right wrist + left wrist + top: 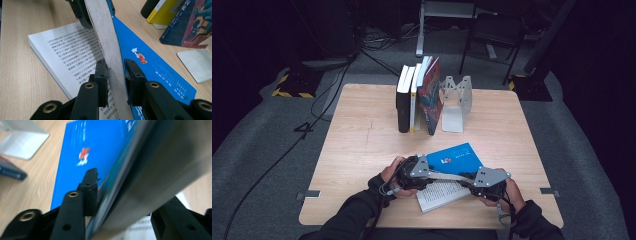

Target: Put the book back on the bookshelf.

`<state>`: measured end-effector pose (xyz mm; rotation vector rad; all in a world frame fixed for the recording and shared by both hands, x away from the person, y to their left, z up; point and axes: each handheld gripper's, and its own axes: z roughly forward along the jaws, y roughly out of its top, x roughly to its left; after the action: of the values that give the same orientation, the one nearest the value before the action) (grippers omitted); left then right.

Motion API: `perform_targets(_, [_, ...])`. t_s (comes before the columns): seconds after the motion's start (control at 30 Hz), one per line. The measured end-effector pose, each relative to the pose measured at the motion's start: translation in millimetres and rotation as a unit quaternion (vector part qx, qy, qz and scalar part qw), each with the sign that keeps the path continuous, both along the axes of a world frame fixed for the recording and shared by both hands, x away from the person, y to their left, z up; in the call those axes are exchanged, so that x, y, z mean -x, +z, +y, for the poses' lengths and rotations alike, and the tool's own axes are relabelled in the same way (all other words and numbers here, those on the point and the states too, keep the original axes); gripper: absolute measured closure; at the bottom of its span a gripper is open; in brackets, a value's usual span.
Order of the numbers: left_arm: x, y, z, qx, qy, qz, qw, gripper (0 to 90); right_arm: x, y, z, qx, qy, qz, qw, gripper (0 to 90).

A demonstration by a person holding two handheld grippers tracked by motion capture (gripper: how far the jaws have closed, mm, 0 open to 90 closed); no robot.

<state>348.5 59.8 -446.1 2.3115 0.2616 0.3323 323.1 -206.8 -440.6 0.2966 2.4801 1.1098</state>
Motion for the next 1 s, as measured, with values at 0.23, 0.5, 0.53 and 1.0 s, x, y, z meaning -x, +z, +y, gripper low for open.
perform_targets(0.23, [2.2, -5.4, 7.3, 0.012, -0.004, 0.008, 0.9999, 69.8, -7.9, -7.5, -15.7, -0.022, -0.011, 0.015, 0.9996, 54.4])
perform_targets(0.5, [-5.2, -4.2, 36.1, 0.039, -0.010, 0.031, 0.9987, 69.9, -31.0, -21.8, -69.3, -0.037, -0.070, 0.052, 0.9955, 46.4])
perform_targets(0.53, [-6.9, -3.7, 40.4, 0.039, -0.013, 0.036, 0.9985, 69.7, -31.1, -22.6, -68.5, -0.039, -0.070, 0.048, 0.9956, 49.2])
perform_targets(1.0, [-5.2, 2.1, 57.9, 0.002, 0.024, 0.032, 0.9992, 57.4, -24.6, -17.2, -33.4, -0.032, -0.017, -0.014, 0.9993, 63.7])
